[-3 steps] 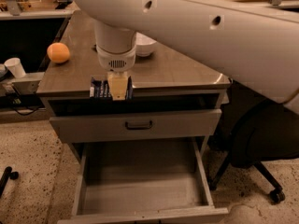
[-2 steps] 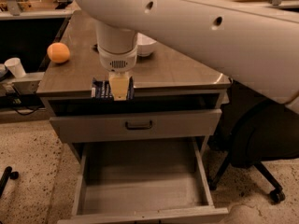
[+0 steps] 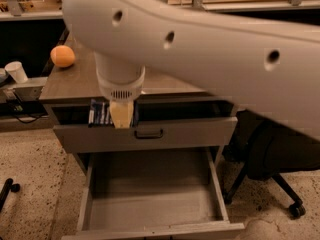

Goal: Place rxbar blueberry into middle drawer

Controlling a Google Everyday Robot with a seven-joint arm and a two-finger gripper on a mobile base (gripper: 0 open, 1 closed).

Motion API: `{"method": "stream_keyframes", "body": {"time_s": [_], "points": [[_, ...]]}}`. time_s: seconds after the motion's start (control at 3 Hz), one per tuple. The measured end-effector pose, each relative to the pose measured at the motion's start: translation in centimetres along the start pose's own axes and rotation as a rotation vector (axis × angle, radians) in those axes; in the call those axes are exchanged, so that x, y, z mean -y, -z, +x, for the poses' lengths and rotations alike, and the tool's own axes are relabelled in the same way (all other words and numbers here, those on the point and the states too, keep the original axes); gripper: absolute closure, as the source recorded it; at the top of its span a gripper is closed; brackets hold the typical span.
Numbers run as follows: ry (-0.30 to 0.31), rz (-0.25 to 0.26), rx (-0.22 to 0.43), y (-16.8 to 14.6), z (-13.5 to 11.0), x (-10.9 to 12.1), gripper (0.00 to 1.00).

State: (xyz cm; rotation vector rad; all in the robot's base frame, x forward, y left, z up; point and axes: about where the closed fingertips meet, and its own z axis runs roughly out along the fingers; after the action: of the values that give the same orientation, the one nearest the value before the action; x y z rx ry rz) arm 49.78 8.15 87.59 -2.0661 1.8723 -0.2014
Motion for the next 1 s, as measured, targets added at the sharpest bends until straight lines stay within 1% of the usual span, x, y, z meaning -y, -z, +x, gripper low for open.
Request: {"method": "stream_keyframes", "body": {"time_s": [0.33,0.67,1.0], "points": [[0.041,0.016,-0.017,-0.5,-0.3,-4.5,1.0],[0.057,-0.008,-0.002,-0.8,0.4,-5.1,1.0],[0.018,-0.063,0.069,-3.5,4.4,-5.7,1.0]]}}
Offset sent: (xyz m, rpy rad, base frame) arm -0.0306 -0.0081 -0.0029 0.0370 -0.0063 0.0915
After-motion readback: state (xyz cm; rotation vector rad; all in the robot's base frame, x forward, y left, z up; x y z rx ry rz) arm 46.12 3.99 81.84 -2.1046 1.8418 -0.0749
